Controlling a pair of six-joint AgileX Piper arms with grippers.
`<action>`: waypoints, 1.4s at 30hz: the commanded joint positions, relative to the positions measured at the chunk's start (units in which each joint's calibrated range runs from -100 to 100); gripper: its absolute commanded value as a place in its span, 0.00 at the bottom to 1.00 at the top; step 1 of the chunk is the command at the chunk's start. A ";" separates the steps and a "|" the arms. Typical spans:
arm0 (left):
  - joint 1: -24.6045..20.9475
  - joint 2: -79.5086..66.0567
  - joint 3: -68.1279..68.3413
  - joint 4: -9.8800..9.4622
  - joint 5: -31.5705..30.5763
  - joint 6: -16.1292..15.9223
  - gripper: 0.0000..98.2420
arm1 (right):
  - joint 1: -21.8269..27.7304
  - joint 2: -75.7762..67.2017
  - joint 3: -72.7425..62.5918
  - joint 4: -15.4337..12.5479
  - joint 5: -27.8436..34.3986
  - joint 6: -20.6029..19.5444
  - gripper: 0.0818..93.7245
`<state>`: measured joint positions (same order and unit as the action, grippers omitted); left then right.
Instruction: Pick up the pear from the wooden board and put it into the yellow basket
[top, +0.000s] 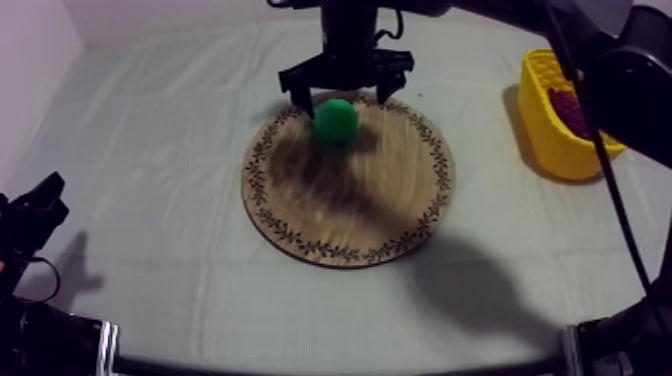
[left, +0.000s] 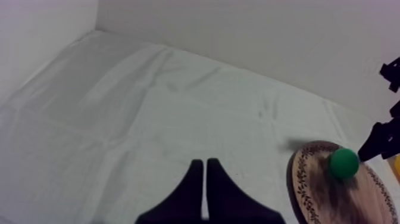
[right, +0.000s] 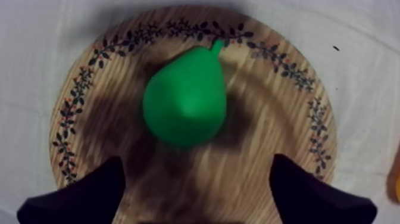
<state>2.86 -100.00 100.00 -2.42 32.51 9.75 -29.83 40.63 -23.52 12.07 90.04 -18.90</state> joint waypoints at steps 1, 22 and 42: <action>0.00 0.00 0.00 0.00 -0.01 -0.01 0.00 | 0.10 1.11 -0.27 -0.23 -1.49 0.27 0.86; 0.00 0.00 0.00 0.00 -0.01 -0.01 0.00 | 0.65 12.15 -7.35 0.63 -6.59 0.21 0.65; 0.00 0.00 0.00 0.00 -0.01 -0.01 0.00 | 0.89 6.83 -6.84 0.69 -5.79 1.00 0.37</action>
<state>2.86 -100.00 100.00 -2.42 32.51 9.75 -29.00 48.74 -30.54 12.88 84.00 -18.12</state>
